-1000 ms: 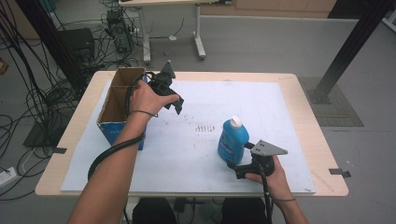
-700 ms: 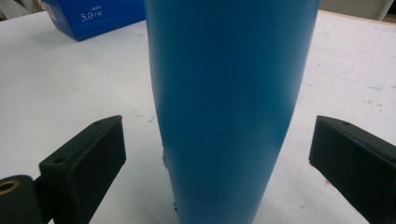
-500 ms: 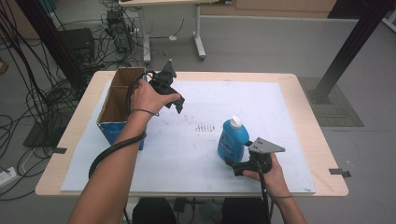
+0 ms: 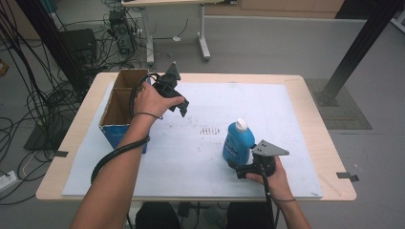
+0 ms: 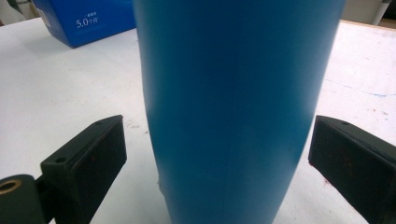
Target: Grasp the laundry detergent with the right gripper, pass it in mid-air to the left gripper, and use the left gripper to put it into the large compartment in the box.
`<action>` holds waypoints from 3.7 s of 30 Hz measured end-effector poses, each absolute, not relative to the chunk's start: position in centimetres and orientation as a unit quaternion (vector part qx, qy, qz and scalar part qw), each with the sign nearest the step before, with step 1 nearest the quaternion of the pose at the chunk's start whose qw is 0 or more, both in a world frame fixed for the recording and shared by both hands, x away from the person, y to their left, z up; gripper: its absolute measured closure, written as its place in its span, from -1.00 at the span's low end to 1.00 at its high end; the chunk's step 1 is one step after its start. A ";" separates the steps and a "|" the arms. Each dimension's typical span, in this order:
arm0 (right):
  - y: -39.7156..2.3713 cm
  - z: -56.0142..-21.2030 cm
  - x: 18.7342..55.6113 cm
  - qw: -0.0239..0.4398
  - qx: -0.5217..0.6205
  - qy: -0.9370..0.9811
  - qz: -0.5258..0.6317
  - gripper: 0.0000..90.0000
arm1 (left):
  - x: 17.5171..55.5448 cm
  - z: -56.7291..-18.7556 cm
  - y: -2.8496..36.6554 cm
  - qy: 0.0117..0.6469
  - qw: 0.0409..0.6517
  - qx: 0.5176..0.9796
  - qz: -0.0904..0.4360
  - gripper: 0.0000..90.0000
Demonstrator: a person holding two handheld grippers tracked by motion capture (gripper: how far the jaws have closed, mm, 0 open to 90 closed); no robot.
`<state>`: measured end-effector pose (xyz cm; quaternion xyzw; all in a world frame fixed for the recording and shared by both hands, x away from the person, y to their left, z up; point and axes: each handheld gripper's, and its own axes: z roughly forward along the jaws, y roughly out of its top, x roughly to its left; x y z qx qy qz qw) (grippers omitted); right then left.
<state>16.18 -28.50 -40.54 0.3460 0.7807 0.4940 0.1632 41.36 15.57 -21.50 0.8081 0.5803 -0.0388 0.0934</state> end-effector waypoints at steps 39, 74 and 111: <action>-28.7 -41.2 16.0 0.162 0.349 0.772 0.506 -0.90 | 41.5 -21.8 15.3 0.579 0.088 0.810 -0.039 -0.84; -28.8 -41.3 15.8 0.165 0.351 0.768 0.509 -0.90 | 41.5 -21.7 15.4 0.582 0.088 0.807 -0.037 -0.85; -28.6 -41.3 15.8 0.166 0.345 0.769 0.512 -0.91 | 41.4 -21.6 15.2 0.581 0.091 0.808 -0.038 -0.84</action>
